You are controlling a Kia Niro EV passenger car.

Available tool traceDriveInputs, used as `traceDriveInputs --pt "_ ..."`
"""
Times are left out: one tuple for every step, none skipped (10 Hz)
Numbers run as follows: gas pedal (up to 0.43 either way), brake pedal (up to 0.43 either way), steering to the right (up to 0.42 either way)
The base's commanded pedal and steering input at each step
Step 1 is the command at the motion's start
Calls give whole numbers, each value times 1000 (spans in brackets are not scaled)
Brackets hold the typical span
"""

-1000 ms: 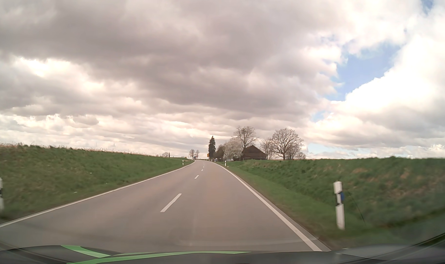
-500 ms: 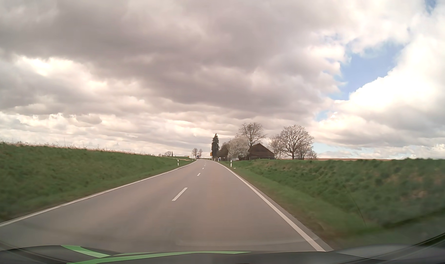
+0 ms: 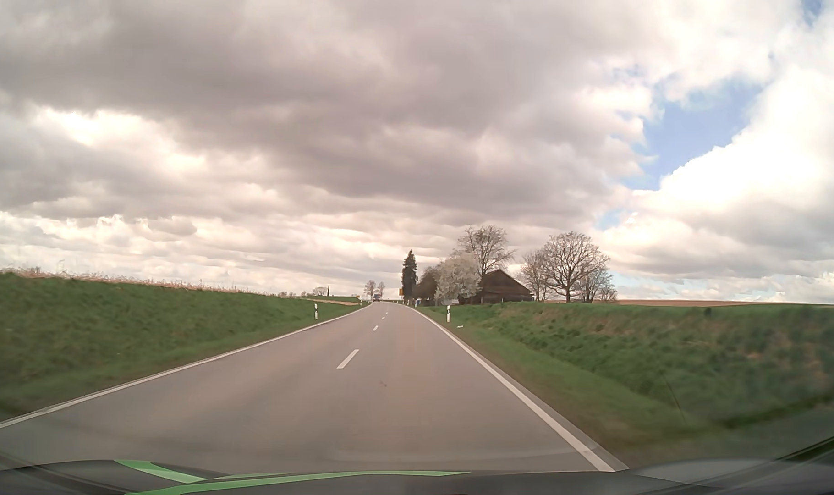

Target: Follow the waypoints while adhering to traffic rules and regulations

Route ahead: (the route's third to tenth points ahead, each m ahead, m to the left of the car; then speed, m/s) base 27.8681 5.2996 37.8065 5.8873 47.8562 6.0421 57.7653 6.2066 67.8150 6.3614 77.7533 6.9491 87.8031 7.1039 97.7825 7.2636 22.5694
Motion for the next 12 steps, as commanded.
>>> traceDriveInputs --pt "311 0 -2" --pt "311 0 -1" --pt "311 0 -1" --pt "311 0 -1" --pt "311 0 -1" --pt "311 0 -1" --pt "311 0 -1" --pt "311 0 -1" --pt "311 0 -1" --pt "311 0 -1" --pt "311 0 -2" --pt "311 0 -2"
